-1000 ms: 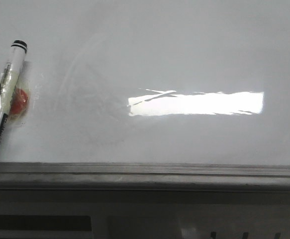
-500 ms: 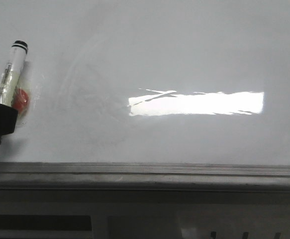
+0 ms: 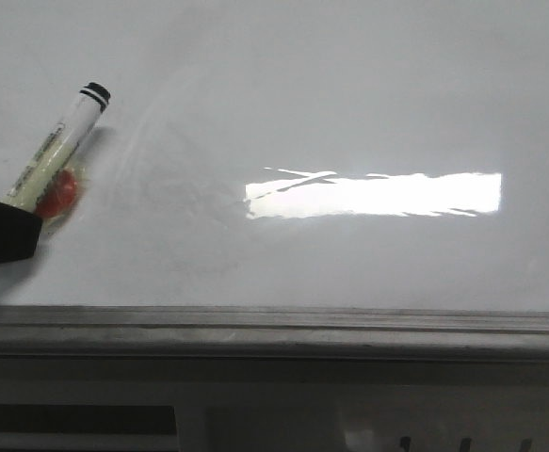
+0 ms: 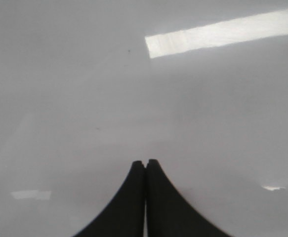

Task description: Write number 6 on whiteboard

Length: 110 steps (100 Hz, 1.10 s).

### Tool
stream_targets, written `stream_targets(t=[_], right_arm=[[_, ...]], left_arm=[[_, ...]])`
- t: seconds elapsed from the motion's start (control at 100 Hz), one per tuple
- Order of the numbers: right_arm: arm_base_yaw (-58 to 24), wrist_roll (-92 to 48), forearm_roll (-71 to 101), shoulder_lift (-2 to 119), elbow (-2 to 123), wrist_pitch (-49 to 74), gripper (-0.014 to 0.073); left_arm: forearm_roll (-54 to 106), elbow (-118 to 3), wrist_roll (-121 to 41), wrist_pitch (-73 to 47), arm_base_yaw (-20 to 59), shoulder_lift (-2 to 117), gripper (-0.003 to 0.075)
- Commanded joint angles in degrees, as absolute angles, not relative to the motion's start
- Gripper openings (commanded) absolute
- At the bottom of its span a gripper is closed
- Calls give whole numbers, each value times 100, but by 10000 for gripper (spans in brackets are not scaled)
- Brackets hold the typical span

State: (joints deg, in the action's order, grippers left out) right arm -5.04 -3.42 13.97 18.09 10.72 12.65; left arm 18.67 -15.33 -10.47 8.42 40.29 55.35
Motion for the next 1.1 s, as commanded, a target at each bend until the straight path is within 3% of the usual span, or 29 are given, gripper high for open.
stream_targets(t=[0.0, 0.17, 0.66, 0.76, 0.91, 1.0, 1.09], right_arm=[[-636, -561, 1386, 1910, 1364, 1049, -64], [-1111, -1057, 1386, 1910, 1911, 1954, -64], [-3299, -1488, 1407, 3625, 2803, 1411, -57], [-3938, -1762, 1407, 4099, 3053, 1197, 30], [-4764, -1762, 1397, 4786, 3470, 1041, 331], [-5038, -1762, 1397, 5090, 3713, 1041, 400], [-5211, -1762, 1410, 5300, 3893, 914, 396]], left_arm=[[1929, -1649, -1045, 956, 4039, 5606, -20], [1802, -1884, -1045, 899, 4039, 5402, -20], [-795, -2108, -1045, 1373, 4044, 5186, -20], [-1306, -2108, -1045, 1706, 4053, 5186, -20], [-2246, -2108, -1045, 1998, 4353, 5186, -20], [-2271, -2108, -1045, 2039, 4563, 5186, -20], [-2271, -2108, -1045, 2052, 4797, 5186, -20]])
